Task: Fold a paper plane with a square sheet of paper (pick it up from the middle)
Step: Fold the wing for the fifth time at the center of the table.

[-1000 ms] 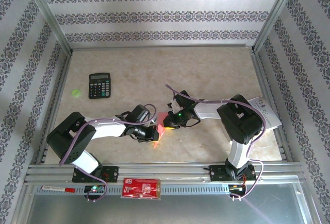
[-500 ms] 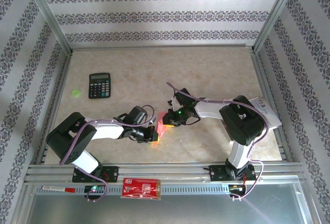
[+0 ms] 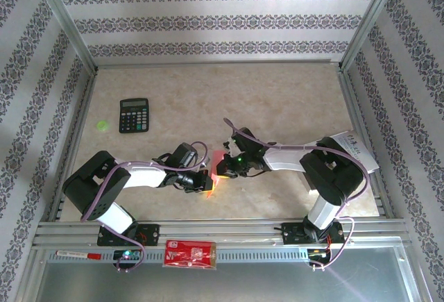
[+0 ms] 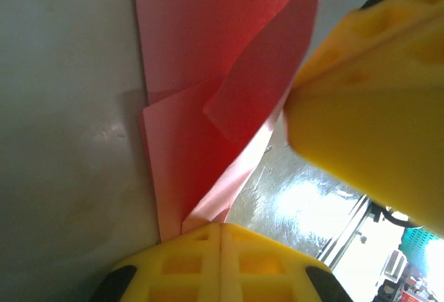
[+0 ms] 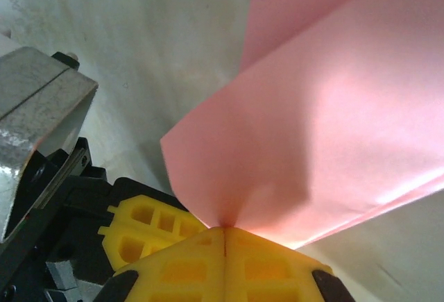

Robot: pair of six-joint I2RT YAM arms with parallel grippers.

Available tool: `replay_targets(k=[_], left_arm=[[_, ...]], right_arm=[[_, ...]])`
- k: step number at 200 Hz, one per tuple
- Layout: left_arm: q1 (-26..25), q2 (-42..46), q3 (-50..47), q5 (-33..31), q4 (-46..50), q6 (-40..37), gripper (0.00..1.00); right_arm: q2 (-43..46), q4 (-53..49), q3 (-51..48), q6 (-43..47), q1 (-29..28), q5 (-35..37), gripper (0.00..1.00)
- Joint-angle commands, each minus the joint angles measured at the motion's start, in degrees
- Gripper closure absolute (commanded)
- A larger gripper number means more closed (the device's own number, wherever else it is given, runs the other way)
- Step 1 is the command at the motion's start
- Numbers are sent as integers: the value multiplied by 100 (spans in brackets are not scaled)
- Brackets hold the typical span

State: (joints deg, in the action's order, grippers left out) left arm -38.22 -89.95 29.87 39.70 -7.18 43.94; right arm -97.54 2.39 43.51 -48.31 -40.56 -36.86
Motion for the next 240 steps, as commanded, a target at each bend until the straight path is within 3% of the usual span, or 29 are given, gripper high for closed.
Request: replay_targets(k=[1,114,240], left_arm=[[16,-268,-202,-441,645,-26,100],[18,-259,-176,-477,771,-98,100],[21,-391,-308,-568,981,-378,100]], right_arm=[[7,392,-148,-267,-122,98,99],[-348,747,-335,-534,-397,257,98],[-664,66,185,311,354,429,96]])
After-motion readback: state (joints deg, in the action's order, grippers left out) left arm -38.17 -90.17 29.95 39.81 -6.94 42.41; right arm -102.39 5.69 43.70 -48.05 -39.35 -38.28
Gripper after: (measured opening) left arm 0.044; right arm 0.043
